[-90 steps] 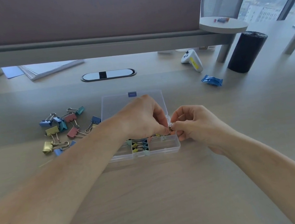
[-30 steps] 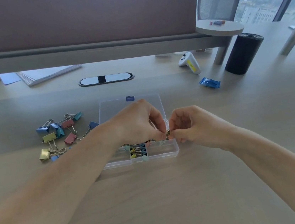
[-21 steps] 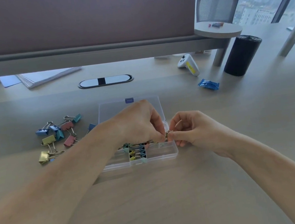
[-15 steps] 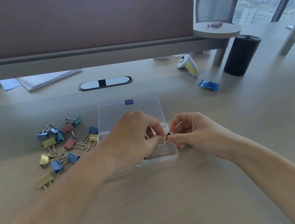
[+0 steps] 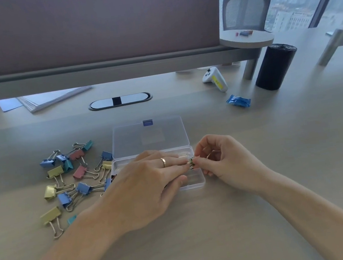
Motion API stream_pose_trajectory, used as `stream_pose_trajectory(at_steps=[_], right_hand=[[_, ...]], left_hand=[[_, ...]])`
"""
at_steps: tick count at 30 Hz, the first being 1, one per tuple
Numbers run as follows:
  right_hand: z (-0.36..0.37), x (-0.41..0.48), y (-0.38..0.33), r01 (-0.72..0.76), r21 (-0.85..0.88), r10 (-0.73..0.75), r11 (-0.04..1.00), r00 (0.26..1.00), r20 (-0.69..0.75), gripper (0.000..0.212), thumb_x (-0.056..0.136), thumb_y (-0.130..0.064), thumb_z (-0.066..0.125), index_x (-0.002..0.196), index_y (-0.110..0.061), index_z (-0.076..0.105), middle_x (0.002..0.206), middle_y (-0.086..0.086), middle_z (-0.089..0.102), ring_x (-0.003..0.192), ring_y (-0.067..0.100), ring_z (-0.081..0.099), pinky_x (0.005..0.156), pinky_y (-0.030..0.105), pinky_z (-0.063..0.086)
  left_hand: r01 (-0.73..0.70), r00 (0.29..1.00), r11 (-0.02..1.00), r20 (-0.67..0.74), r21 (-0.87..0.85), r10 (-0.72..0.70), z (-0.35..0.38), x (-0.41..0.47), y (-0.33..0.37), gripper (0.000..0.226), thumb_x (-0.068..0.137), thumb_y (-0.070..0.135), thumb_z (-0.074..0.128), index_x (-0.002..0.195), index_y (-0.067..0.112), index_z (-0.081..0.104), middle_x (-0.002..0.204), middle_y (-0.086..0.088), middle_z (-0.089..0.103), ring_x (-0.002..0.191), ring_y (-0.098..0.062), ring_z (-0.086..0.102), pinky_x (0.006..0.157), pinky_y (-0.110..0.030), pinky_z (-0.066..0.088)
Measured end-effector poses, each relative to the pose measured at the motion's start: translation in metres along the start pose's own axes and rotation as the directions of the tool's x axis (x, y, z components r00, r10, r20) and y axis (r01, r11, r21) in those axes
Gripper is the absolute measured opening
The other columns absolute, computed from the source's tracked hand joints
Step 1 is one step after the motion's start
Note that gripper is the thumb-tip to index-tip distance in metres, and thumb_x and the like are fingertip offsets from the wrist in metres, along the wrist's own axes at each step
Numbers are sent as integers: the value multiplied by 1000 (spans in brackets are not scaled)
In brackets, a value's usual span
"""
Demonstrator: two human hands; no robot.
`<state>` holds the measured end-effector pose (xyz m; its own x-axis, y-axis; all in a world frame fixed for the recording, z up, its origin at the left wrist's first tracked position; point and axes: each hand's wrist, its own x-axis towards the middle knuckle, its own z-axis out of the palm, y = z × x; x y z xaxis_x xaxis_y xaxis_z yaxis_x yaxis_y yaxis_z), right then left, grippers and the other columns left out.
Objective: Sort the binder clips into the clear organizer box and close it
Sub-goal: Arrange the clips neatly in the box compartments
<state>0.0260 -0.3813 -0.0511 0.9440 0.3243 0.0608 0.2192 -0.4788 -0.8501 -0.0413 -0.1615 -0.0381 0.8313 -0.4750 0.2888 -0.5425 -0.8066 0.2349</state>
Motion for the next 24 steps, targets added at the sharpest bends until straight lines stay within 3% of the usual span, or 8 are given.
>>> stream_pose_trajectory(at_steps=[2, 4, 6, 9, 15, 24], right_hand=[[4, -6, 2, 72, -76, -80, 994, 991, -109, 14, 89, -20, 80, 86, -28, 68, 79, -6, 70, 62, 6, 62, 61, 21, 50], [7, -17, 3, 190, -186, -224, 964, 958, -178, 13, 92, -23, 77, 101, -29, 71, 95, -15, 69, 82, 4, 67, 71, 16, 51], [10, -29, 6, 319, -343, -370, 884, 925, -91, 27, 101, -30, 65, 128, -25, 68, 124, -18, 65, 114, 2, 62, 95, 19, 51], [11, -45, 6, 373, -514, -366, 773, 923, 118, 55, 108, -47, 39, 158, -24, 42, 162, -17, 38, 150, -2, 30, 121, 21, 29], [16, -57, 2, 335, -670, -257, 662, 942, 217, 70, 106, -62, 21, 166, -30, 6, 172, -19, -1, 155, -7, -10, 127, 22, 4], [15, -55, 1, 348, -663, -294, 662, 935, 198, 66, 108, -59, 25, 166, -31, 11, 171, -20, 3, 156, -5, -8, 128, 27, 7]], left_hand=[[0, 1000, 1000, 10, 1, 0, 0, -2, -1, 43, 104, 43, 38, 137, 33, 63, 140, 23, 59, 135, 4, 46, 113, -15, 32], [-12, 1000, 999, 29, 31, 11, 0, -5, -1, 44, 106, 43, 35, 141, 32, 59, 145, 20, 55, 138, 2, 45, 116, -19, 34], [-28, 999, 998, 42, 63, 25, 0, -7, -1, 45, 107, 44, 34, 144, 30, 57, 151, 17, 51, 140, -1, 44, 118, -22, 33], [-30, 998, 996, 49, 84, 26, 0, -8, 0, 48, 107, 45, 34, 147, 27, 53, 155, 14, 47, 141, -4, 43, 119, -24, 33], [-55, 997, 987, 60, 149, 47, 2, -7, -3, 47, 107, 45, 38, 146, 25, 55, 152, 11, 52, 143, -4, 44, 119, -30, 34], [-95, 995, 973, 10, 209, 96, 6, -7, 0, 39, 103, 30, 45, 137, 19, 62, 143, 6, 60, 132, -11, 55, 110, -27, 45]])
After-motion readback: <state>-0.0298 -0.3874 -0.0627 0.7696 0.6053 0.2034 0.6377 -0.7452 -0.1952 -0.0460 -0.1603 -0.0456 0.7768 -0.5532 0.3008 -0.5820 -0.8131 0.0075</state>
